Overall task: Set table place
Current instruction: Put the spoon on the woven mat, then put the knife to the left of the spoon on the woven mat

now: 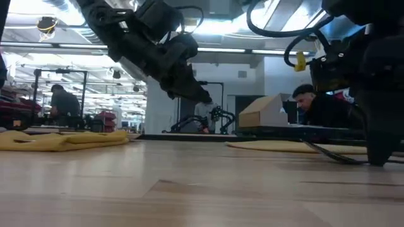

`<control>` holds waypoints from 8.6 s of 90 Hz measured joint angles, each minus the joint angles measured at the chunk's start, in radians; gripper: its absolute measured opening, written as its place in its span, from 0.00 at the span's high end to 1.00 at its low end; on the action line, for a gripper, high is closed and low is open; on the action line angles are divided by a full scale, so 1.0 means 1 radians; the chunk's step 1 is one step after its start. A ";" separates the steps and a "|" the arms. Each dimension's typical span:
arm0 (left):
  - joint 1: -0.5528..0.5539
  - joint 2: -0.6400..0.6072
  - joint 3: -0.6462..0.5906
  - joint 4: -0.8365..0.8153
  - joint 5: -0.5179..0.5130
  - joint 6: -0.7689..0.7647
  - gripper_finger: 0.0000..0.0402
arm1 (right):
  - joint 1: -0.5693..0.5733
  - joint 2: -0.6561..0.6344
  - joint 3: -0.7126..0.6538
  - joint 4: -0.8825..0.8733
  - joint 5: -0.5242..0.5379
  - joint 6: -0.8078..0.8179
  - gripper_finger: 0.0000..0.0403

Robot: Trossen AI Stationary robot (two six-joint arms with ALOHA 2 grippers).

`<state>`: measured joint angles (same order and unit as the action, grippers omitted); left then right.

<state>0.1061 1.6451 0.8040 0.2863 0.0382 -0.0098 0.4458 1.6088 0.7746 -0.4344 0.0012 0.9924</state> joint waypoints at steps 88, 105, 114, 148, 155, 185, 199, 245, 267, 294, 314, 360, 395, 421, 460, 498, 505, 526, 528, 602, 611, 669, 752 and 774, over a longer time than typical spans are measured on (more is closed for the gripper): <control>-0.118 0.000 0.000 -0.021 0.001 0.029 1.00 | -0.583 -0.089 0.268 -0.554 0.148 -0.452 1.00; -0.127 0.000 0.000 -0.033 0.001 0.017 1.00 | -0.735 -0.240 0.131 -0.534 0.158 -0.442 1.00; -0.128 0.000 0.000 -0.040 0.002 0.017 1.00 | -0.803 -0.332 0.060 -0.493 0.170 -0.419 1.00; -0.128 0.000 0.000 -0.036 0.002 0.010 1.00 | -1.064 -0.492 -0.118 -0.404 0.121 -0.407 1.00; -0.128 0.000 0.000 -0.036 0.002 0.010 1.00 | -1.127 -0.492 -0.134 -0.358 0.101 -0.450 1.00; -0.128 0.000 0.000 -0.043 0.002 0.014 1.00 | -1.379 -0.478 -0.170 -0.302 0.009 -0.601 1.00; -0.128 0.000 0.000 -0.043 0.002 0.016 1.00 | -1.436 -0.444 -0.170 -0.297 0.005 -0.657 1.00; -0.128 0.000 0.000 -0.046 0.002 0.017 1.00 | -1.509 -0.239 -0.169 -0.171 -0.076 -0.704 1.00; -0.127 0.000 0.000 -0.068 0.001 0.018 1.00 | -1.507 -0.210 -0.165 -0.159 -0.082 -0.687 1.00; -0.125 0.000 0.000 -0.068 0.001 0.018 1.00 | -1.507 -0.211 -0.167 -0.155 -0.073 -0.662 0.92; -0.125 0.000 0.000 -0.068 0.001 0.018 1.00 | -1.506 -0.231 -0.170 -0.159 -0.026 -0.655 0.77; -0.125 0.000 0.000 -0.067 0.001 0.018 1.00 | -1.506 -0.236 -0.170 -0.132 0.047 -0.580 0.73; -0.125 0.000 0.000 -0.068 0.001 0.018 1.00 | -1.506 -0.236 -0.169 -0.135 0.075 -0.578 0.73; -0.125 0.000 0.000 -0.070 0.001 0.027 1.00 | -1.506 -0.278 -0.168 -0.106 0.059 -0.649 0.73; -0.125 0.000 0.000 -0.076 0.001 0.038 1.00 | -1.324 -0.558 -0.167 -0.256 -0.092 -0.788 0.73; -0.125 0.000 0.000 -0.075 0.001 0.036 1.00 | -0.778 -0.682 -0.167 -0.489 -0.083 -0.424 0.73; -0.125 0.000 0.000 -0.074 0.001 0.033 1.00 | -0.665 -0.682 -0.167 -0.517 -0.079 -0.341 0.73; -0.126 0.000 0.000 -0.074 0.001 0.011 1.00 | -0.336 -0.682 -0.167 -0.528 -0.034 -0.106 0.91; -0.127 0.000 0.000 -0.074 0.001 0.009 1.00 | -0.307 -0.682 -0.167 -0.532 -0.032 -0.090 0.94; -0.167 0.000 0.000 -0.034 0.002 -0.404 1.00 | 0.128 -0.324 -0.203 -0.572 -0.067 0.206 1.00; -0.180 0.000 0.000 -0.034 -0.001 -0.417 1.00 | 0.133 -0.311 -0.247 -0.498 -0.106 0.210 1.00; -0.265 0.000 0.000 -0.012 -0.006 -0.502 1.00 | 0.131 -0.307 -0.213 -0.147 0.088 0.148 1.00; -0.361 0.000 0.000 -0.013 -0.017 -0.485 1.00 | 0.224 -0.156 -0.161 0.182 0.137 0.056 0.99; -0.361 0.000 0.000 -0.019 -0.020 -0.483 1.00 | 0.180 -0.058 -0.105 0.194 0.135 0.045 0.88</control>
<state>-0.2546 1.6455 0.8036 0.2671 0.0185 -0.4924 0.6258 1.5507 0.6694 -0.2408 0.1364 1.0370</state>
